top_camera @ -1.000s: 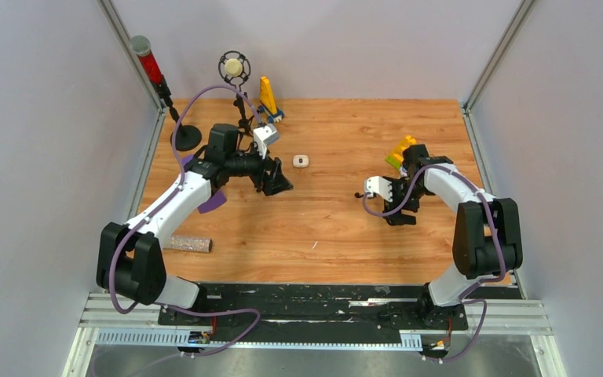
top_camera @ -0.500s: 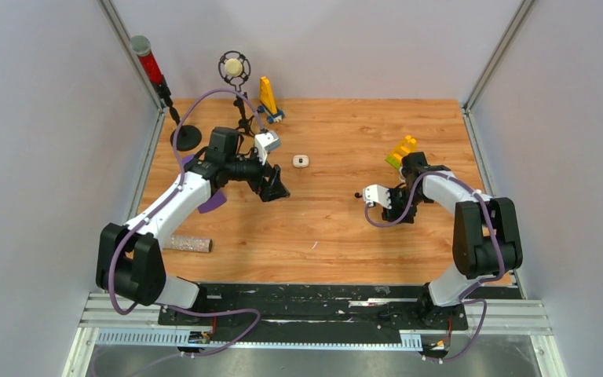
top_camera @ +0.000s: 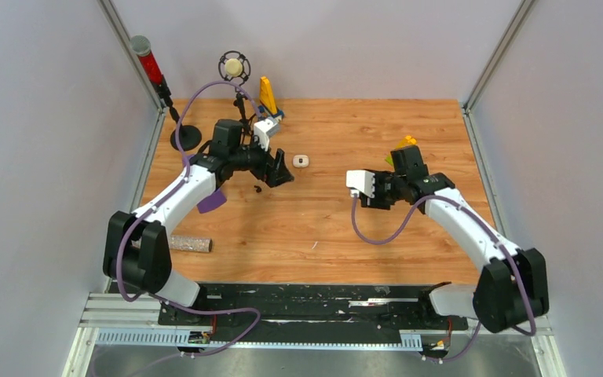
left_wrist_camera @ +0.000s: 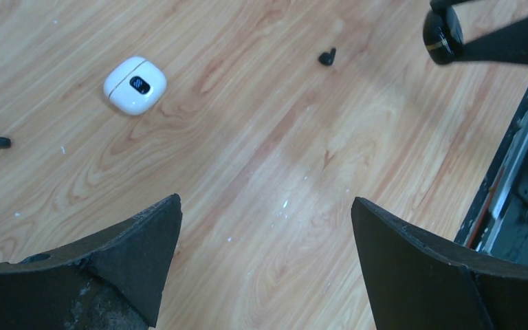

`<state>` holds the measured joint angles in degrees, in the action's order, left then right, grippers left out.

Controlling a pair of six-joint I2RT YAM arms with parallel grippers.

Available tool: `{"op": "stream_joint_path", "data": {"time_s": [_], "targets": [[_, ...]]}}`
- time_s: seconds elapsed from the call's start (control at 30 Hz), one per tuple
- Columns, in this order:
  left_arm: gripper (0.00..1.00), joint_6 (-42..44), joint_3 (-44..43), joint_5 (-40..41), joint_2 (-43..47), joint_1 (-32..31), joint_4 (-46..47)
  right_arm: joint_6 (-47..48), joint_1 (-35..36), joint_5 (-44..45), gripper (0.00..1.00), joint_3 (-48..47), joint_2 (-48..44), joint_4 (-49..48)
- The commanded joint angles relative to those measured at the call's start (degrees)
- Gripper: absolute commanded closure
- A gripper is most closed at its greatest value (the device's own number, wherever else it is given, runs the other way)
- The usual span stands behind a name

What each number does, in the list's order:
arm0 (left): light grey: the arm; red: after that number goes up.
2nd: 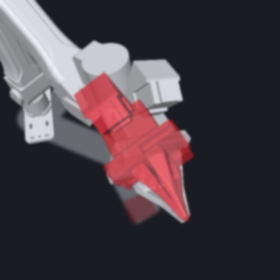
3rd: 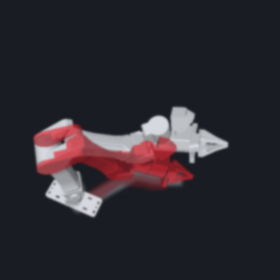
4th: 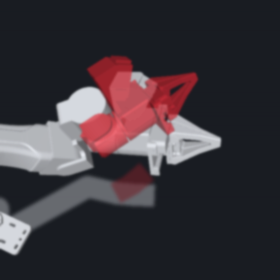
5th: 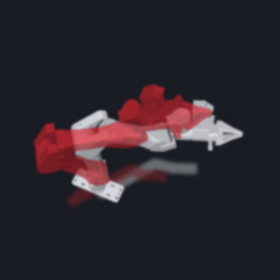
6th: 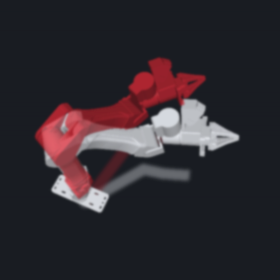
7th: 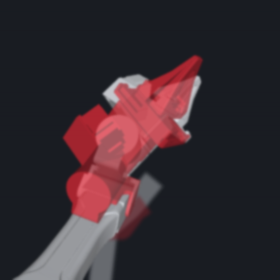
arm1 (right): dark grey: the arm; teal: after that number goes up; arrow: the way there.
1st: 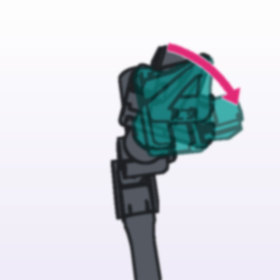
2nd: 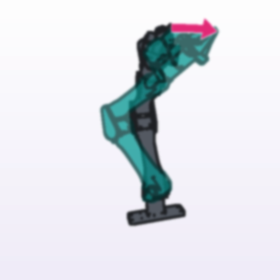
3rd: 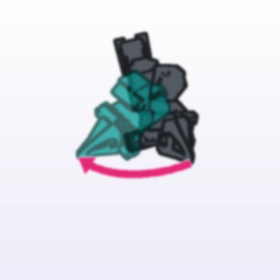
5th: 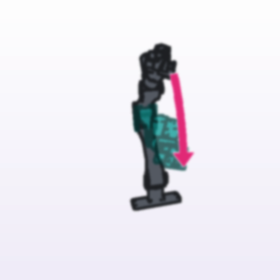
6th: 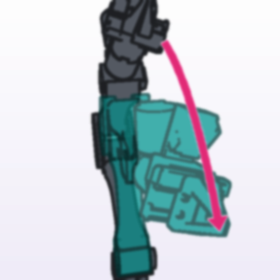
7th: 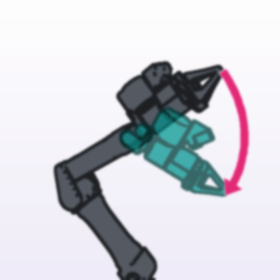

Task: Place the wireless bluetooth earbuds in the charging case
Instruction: Pick up the charging case at the center of the board.

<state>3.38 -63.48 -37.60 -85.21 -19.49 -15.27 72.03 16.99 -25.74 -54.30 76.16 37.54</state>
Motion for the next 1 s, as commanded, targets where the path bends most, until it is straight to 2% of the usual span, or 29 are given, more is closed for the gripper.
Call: {"op": "stream_joint_path", "data": {"time_s": [0.0, 0.13, 0.33, 0.5, 0.97], "targets": [[0.0, -11.79, -0.9, -1.17, -0.25, -0.67, 13.61, -13.8, 8.65, 1.95, 0.65, 1.13, -5.97, -15.01], [0.0, -17.65, -0.75, -1.74, -0.42, -2.15, 21.19, -19.72, 16.72, 7.29, 0.65, 2.12, -7.56, -24.54], [0.0, -17.57, -0.34, 2.19, 0.88, -6.15, 20.81, -25.48, 24.63, 17.34, 0.65, 1.63, -7.73, -32.06], [0.0, -18.13, 2.56, 0.97, 1.85, -7.42, 23.66, -31.93, 25.41, 17.76, 0.65, -0.91, -6.95, -32.74], [0.02, -22.38, 6.2, -7.7, 3.49, -8.16, 31.45, -32.59, 27.3, 25.69, 0.65, -1.1, -3.45, -35.27]]}}
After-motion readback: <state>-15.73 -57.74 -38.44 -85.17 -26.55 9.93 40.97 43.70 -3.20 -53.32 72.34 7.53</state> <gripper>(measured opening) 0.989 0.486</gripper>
